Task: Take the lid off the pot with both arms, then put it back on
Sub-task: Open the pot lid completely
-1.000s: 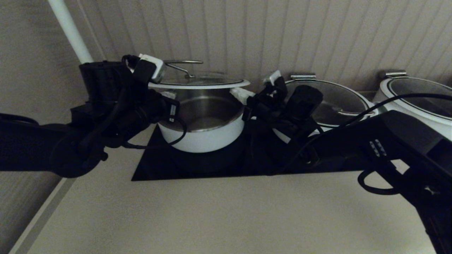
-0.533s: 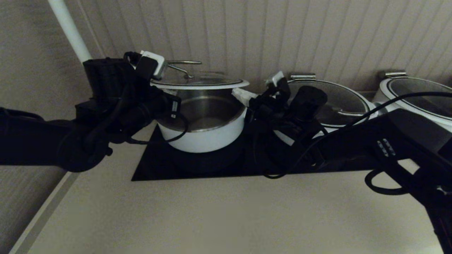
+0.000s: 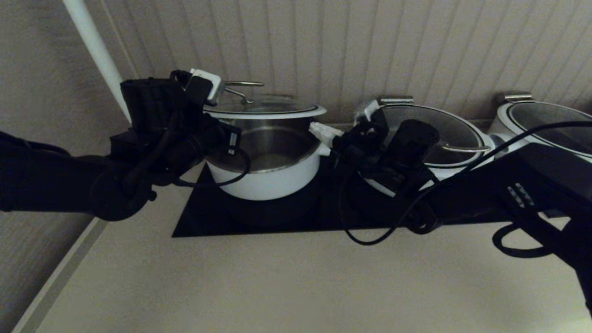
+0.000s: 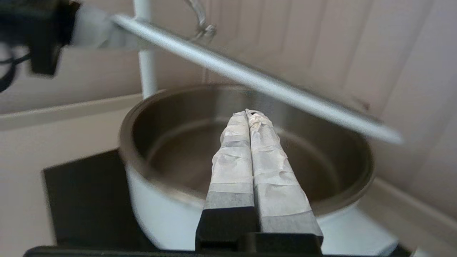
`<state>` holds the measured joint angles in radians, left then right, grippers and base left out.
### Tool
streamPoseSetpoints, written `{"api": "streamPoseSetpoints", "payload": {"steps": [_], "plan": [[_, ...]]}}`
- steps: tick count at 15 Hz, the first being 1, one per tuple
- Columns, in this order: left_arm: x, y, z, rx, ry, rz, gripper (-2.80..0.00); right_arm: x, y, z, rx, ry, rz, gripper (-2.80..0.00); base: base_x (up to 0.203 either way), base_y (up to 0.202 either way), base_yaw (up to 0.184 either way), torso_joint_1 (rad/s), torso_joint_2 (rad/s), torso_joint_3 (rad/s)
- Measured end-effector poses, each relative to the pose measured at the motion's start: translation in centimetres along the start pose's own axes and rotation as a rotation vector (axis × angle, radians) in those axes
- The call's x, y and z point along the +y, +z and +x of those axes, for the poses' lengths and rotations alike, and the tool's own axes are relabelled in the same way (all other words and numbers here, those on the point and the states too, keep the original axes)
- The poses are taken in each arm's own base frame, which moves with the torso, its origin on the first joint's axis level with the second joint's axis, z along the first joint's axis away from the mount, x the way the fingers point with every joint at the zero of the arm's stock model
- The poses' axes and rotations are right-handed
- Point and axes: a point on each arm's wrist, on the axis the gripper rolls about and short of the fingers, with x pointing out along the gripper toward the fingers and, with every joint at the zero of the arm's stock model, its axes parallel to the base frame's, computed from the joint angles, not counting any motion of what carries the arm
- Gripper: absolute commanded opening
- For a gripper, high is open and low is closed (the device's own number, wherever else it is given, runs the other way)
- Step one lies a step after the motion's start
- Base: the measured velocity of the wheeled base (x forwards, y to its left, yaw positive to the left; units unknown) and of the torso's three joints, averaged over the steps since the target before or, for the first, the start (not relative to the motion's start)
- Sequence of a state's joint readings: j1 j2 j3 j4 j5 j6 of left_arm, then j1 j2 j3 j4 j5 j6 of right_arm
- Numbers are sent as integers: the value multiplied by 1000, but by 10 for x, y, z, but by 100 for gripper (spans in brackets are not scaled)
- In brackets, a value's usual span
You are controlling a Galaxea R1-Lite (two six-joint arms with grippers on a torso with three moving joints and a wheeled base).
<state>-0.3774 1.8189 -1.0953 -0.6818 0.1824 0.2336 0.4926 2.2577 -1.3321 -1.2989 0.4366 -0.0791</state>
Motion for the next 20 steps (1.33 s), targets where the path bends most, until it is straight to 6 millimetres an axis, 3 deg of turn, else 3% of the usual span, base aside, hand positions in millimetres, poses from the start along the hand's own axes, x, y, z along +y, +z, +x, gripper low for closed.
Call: {"api": "streamPoseSetpoints", "payload": {"steps": [4,11,16,20], "plan": [[0,0,1,-2,1,0,-280,7,0,-14,31,7,10,-280,0,0,0,0,0,0],[0,1,1,-5,2,-2,-280,17,20,-39,72,11,30,-280,0,0,0,0,0,0],[1,2,1,-7,3,-3,-280,31,42,-74,125,10,53,-280,0,0,0,0,0,0],[1,3,0,-12,5,-4,-280,41,54,-117,202,-35,78,-280,0,0,0,0,0,0]]}}
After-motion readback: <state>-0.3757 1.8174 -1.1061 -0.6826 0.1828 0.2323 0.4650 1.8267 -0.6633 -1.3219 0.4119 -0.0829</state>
